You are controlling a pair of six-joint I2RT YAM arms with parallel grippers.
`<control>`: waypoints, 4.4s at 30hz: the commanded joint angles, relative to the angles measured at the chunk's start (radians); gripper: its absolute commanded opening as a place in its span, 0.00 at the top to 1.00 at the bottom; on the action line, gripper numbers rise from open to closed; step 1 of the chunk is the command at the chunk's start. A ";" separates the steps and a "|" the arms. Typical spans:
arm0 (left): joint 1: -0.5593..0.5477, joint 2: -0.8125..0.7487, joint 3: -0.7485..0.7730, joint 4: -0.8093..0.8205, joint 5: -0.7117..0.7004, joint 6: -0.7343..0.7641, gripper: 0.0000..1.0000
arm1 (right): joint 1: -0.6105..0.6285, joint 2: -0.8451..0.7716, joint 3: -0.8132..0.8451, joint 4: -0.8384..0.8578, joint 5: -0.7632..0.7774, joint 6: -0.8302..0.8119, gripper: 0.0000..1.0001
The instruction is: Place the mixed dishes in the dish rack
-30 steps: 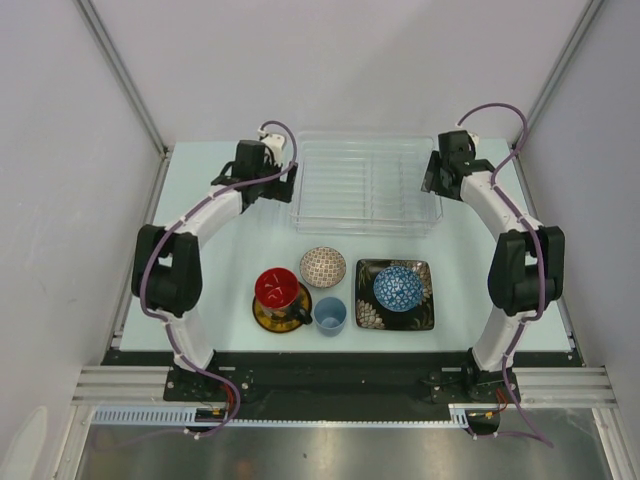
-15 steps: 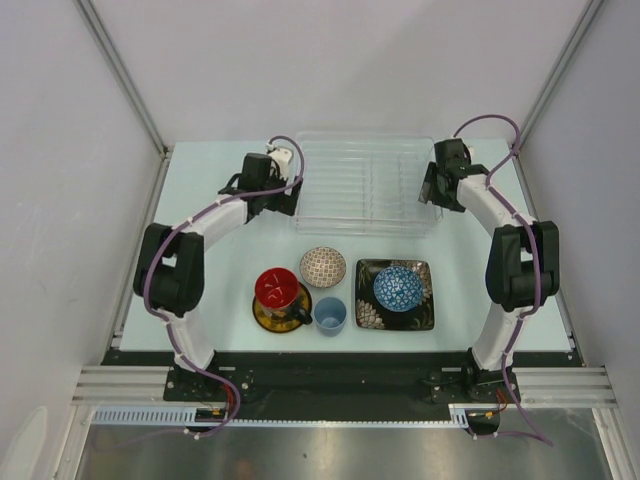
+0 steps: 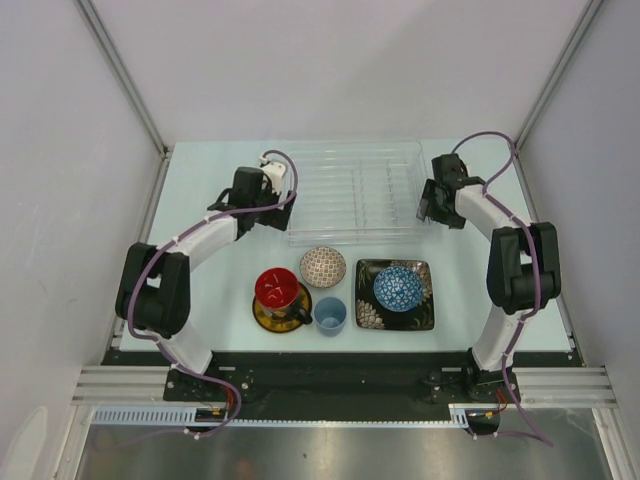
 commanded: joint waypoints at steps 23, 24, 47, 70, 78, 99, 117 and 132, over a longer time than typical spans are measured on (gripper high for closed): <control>0.003 -0.073 0.185 -0.168 -0.029 0.005 0.00 | 0.598 -0.345 -0.106 0.079 -0.015 0.214 0.16; 0.003 -0.076 0.185 -0.170 -0.029 0.005 0.00 | 0.612 -0.310 -0.111 0.088 -0.029 0.220 0.17; 0.003 -0.107 0.162 -0.168 -0.029 0.017 0.00 | 0.707 -0.107 -0.215 0.269 0.021 0.323 0.25; 0.003 -0.139 0.130 -0.165 -0.032 0.032 0.00 | 0.735 -0.086 -0.286 0.335 0.107 0.363 0.87; 0.003 -0.139 0.128 -0.161 -0.032 0.032 0.00 | 0.736 -0.294 -0.284 0.259 0.224 0.242 1.00; 0.003 -0.066 0.168 -0.176 0.014 -0.011 0.00 | 0.397 0.076 0.639 -0.298 0.894 -0.191 1.00; 0.003 -0.075 0.138 -0.162 0.015 -0.003 0.00 | 0.334 0.285 0.566 0.375 1.146 -0.804 1.00; 0.003 -0.064 0.133 -0.150 0.006 0.021 0.00 | 0.351 0.485 0.662 0.596 1.134 -0.984 1.00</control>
